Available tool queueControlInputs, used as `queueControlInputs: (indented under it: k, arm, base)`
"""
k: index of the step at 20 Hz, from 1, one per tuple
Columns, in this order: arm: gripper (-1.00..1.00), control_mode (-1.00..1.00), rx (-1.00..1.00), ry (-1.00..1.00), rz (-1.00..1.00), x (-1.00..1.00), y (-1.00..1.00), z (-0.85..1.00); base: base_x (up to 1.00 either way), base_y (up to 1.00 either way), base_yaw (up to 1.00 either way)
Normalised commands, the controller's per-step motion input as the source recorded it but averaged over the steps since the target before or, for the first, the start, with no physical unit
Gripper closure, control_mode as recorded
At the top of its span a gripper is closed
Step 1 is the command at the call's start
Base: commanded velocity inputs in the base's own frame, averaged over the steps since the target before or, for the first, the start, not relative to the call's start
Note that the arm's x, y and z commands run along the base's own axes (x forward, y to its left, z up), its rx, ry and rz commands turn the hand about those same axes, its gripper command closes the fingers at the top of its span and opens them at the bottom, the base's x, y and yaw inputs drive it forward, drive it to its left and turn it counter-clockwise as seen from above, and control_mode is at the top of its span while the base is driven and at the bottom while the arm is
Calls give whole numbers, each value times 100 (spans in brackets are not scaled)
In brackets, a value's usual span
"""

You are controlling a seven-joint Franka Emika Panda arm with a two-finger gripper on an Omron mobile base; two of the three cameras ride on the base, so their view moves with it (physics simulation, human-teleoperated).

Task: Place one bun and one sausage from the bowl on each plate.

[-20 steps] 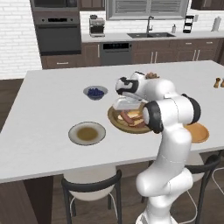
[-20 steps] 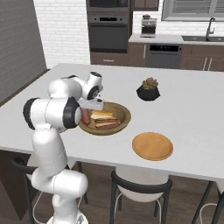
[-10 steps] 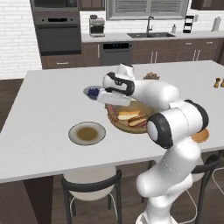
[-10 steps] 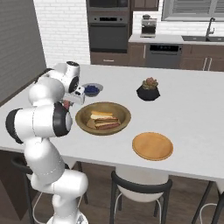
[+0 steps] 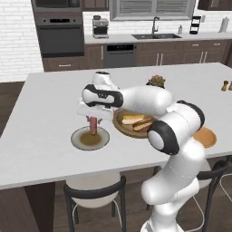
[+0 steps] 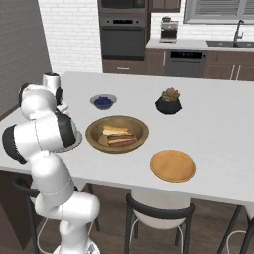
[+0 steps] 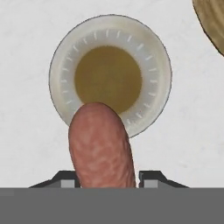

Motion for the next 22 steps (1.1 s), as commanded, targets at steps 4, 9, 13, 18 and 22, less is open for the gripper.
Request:
queueControlInputs:
  k: [4, 9, 13, 18, 22]
  arm:
    - [100, -100, -9, 25, -33, 16, 59, -35]
    - [100, -100, -10, 24, -32, 49, 9, -54]
    - [100, -100, -11, 11, -26, 43, 0, -67]
    - [100, -100, -8, 1, -20, 44, 0, -42]
    - [100, -100, -7, 0, -18, 42, 0, -35]
  base:
    - [0, 0, 0]
    - [0, 0, 0]
    - [0, 0, 0]
    - [0, 0, 0]
    - [0, 0, 0]
